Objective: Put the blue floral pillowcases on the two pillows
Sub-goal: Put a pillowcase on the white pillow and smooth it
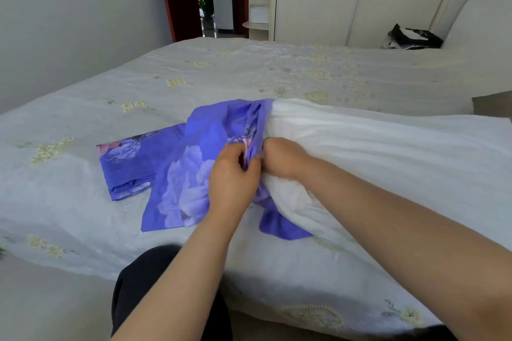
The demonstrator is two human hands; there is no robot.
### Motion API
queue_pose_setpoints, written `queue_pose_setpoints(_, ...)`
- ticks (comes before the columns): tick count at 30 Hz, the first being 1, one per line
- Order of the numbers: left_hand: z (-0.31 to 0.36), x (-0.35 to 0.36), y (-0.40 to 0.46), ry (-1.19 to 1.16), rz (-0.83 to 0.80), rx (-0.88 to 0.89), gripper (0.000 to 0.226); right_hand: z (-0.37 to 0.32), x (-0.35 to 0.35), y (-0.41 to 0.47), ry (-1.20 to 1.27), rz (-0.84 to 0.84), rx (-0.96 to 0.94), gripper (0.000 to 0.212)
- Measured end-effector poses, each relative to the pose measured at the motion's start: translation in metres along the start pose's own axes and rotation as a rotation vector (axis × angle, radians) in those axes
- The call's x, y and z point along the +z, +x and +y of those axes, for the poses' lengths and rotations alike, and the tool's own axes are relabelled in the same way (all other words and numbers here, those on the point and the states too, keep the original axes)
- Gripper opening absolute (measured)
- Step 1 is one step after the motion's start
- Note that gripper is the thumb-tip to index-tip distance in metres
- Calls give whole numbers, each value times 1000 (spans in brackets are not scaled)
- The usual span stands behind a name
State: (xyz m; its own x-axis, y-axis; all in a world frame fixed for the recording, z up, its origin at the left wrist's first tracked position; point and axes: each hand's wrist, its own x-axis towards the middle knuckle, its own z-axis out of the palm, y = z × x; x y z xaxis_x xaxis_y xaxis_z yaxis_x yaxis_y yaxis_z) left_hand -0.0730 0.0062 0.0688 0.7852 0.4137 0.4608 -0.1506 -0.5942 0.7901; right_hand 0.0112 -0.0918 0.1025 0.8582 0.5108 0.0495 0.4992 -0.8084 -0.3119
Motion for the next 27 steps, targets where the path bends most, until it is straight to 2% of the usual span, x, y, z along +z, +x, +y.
queue_pose_setpoints(2,-13,-10,6,58,-93,118,17,11,11,-6,97,-122,-68,36)
queue_pose_setpoints(4,-23,-21,13,63,-201,334,28,18,15,-9,224,-124,-127,41)
queue_pose_setpoints(6,-36,-29,26,38,-129,378,25,15,11,-11,563,-95,-120,36)
queue_pose_setpoints(7,-48,-31,35,90,-23,310,19,11,6,-14,771,-88,-83,35)
queue_pose_setpoints(8,-57,-36,44,182,75,140,27,7,4,-16,930,-85,-32,34)
queue_pose_setpoints(9,-65,-41,52,261,80,-82,43,1,4,-20,1003,-88,32,34)
queue_pose_setpoints(10,-73,-45,57,294,11,-301,54,-5,4,-24,1005,-74,84,35)
queue_pose_setpoints(11,-78,-48,60,294,-86,-443,60,-11,4,-28,924,-39,106,38)
queue_pose_setpoints(12,-78,-49,60,263,-164,-492,60,-13,7,-29,750,21,96,41)
queue_pose_setpoints(14,-77,-48,64,196,-138,-400,47,-17,15,-30,271,102,82,50)
queue_pose_setpoints(16,-67,-51,65,191,-25,-286,46,-18,20,-33,67,248,90,47)
queue_pose_setpoints(18,-60,-53,73,190,73,-216,43,-15,18,-37,120,470,116,35)
queue_pose_setpoints(20,-53,-54,84,173,140,-189,36,-1,12,-44,243,619,214,27)
queue_pose_setpoints(24,-51,-52,90,185,167,-197,32,39,5,-71,638,811,480,42)
queue_pose_setpoints(27,-57,-50,88,192,122,-245,35,32,3,-81,862,913,465,43)
